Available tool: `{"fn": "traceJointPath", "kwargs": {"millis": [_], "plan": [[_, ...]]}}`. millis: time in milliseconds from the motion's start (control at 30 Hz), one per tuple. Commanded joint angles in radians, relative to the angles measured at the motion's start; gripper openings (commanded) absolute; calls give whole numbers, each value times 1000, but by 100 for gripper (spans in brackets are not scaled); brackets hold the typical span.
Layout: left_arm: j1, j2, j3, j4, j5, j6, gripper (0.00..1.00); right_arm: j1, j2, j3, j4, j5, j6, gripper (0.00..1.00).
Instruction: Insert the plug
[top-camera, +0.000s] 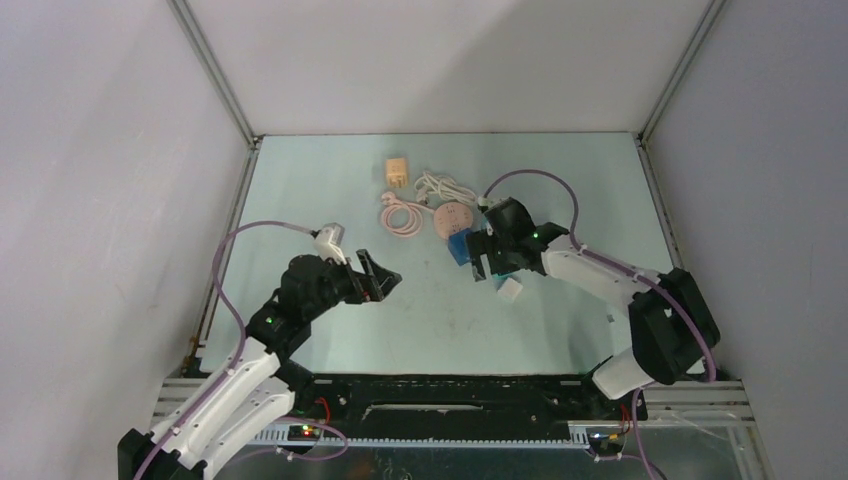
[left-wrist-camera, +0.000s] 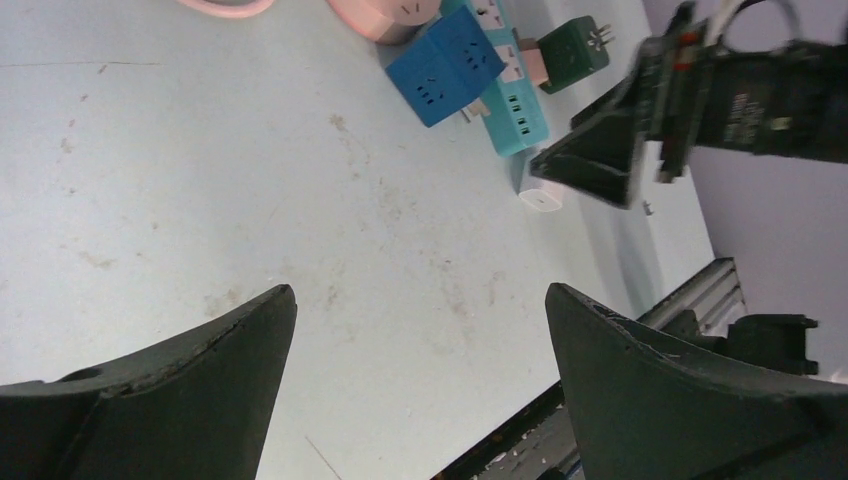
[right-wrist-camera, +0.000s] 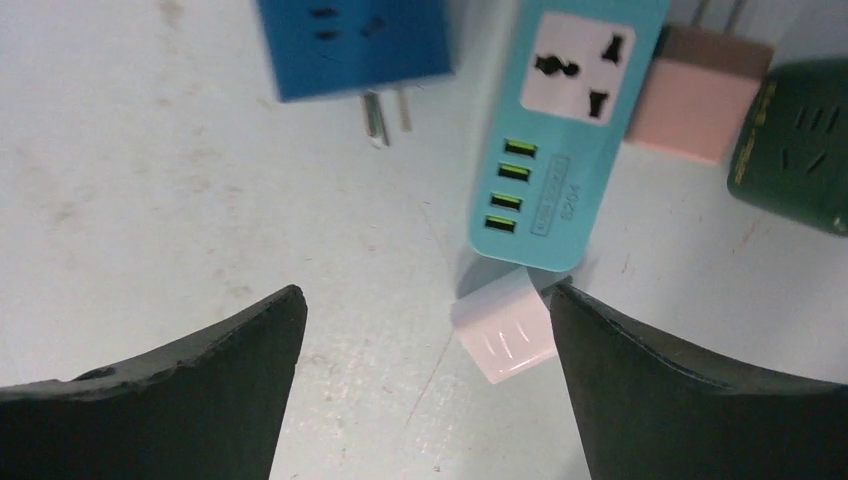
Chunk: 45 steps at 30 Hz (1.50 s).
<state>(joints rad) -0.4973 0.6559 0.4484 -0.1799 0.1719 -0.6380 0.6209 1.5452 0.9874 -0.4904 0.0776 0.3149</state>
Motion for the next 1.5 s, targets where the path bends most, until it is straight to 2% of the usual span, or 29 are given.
{"fn": "traceJointPath", "kwargs": {"millis": [0,200,400,500,700,867,1133,1333,1467], "plan": [[-3,-30,36,-31,-63,41,98,4,-40,84,48,-121,-88,95],[-3,-42,51,-39,-56,52,98,8,159,358,-57,-121,-149,96],[-3,-55,58,-104,-81,86,98,17,384,575,-197,-15,-172,98],[-3,-62,55,-111,-81,86,98,17,454,620,-229,24,-178,98],[-3,-71,42,-104,-72,71,98,17,540,639,-249,-91,-203,94],[-3,-72,46,-91,-85,57,98,25,533,607,-218,-78,-194,78],[-3,-73,67,-94,-74,54,98,33,473,568,-137,-78,-217,64],[-3,-91,78,-130,-105,60,98,33,443,559,-159,-78,-227,33],[-3,-103,82,-131,-124,54,98,37,345,488,-137,-83,-224,29]]}}
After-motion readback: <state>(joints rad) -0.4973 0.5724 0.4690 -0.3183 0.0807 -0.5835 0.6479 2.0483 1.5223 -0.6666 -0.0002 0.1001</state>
